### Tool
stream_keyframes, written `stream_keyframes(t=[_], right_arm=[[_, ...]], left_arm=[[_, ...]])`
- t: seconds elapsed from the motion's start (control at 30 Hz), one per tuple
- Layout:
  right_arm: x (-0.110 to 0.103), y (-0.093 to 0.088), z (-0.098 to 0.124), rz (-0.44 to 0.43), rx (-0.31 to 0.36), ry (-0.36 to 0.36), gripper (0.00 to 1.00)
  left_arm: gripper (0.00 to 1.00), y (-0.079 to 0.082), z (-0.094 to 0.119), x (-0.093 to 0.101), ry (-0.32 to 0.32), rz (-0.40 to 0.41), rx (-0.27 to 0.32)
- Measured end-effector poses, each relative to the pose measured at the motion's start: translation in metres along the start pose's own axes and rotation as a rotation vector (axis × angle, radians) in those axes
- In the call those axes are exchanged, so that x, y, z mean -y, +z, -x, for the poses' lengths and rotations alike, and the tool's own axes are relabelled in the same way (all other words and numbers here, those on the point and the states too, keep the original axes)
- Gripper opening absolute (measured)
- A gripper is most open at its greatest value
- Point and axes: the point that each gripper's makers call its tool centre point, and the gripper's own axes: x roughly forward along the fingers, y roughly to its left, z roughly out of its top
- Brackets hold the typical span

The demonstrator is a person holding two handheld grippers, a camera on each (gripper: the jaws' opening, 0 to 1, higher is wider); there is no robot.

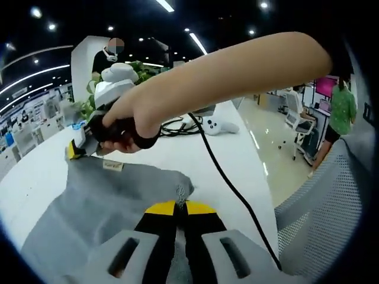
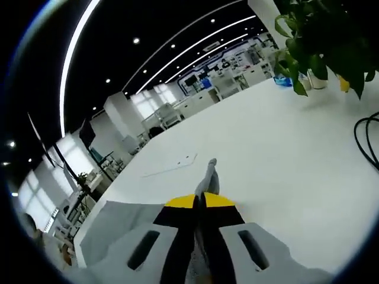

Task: Fold the towel on the table until its edges align and the towel forms a compact rectangular stack.

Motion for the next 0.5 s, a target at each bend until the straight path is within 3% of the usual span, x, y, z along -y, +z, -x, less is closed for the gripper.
stream_keyframes(t=[0.5], right_arm=[[-0.054,0.012,-0.011,0.037,0.012,0.087,0.0]], left_arm=[[0.04,0.003,0.059,-0.018,0.133,0.017,0.021]])
